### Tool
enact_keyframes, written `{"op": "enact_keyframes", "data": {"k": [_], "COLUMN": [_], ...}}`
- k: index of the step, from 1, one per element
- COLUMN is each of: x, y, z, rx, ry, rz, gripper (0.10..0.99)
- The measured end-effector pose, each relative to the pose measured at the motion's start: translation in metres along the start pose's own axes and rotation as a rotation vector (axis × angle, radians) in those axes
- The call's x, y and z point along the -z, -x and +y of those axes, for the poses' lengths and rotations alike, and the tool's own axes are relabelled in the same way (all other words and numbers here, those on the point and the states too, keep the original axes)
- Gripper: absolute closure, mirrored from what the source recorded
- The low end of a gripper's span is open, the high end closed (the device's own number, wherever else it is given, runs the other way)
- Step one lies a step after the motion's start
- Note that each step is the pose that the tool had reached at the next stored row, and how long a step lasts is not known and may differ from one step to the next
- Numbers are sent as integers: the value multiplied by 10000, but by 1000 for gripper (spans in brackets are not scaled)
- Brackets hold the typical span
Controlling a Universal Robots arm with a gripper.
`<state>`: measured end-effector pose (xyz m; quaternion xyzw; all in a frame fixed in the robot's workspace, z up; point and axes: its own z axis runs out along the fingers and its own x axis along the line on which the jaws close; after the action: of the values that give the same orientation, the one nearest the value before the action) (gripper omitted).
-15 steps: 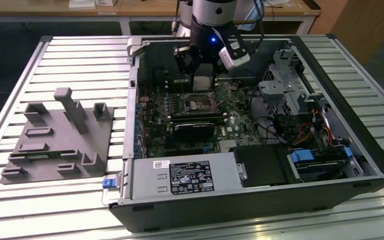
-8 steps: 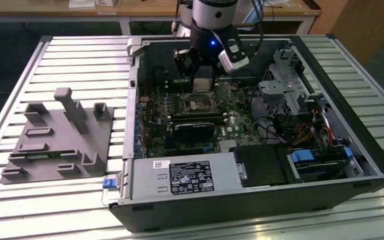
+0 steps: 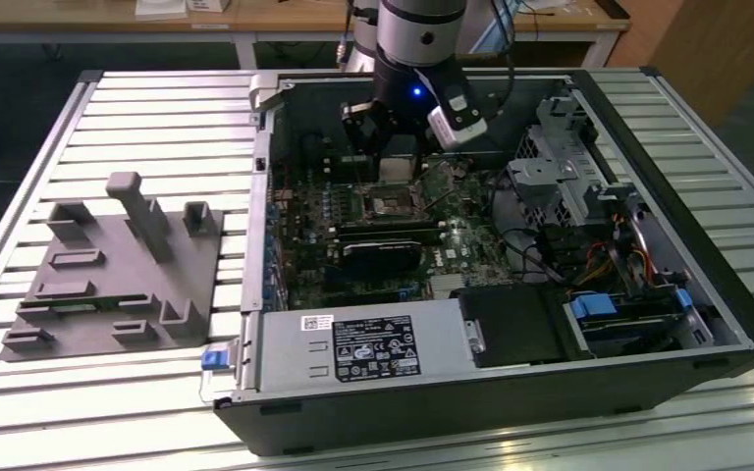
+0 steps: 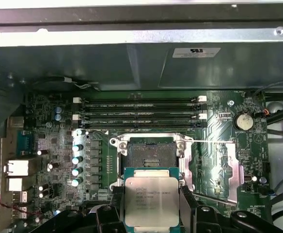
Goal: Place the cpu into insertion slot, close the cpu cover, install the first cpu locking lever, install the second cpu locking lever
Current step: 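Place the cpu into insertion slot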
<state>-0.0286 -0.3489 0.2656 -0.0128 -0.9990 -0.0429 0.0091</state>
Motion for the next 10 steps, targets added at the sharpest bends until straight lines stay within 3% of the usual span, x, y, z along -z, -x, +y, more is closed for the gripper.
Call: {"op": "enact_keyframes", "data": {"k": [10], "x": [-127], "y": [4], "z": [20], "rx": [-1], "ry": [-1], "rz": [0], "gripper": [549]}}
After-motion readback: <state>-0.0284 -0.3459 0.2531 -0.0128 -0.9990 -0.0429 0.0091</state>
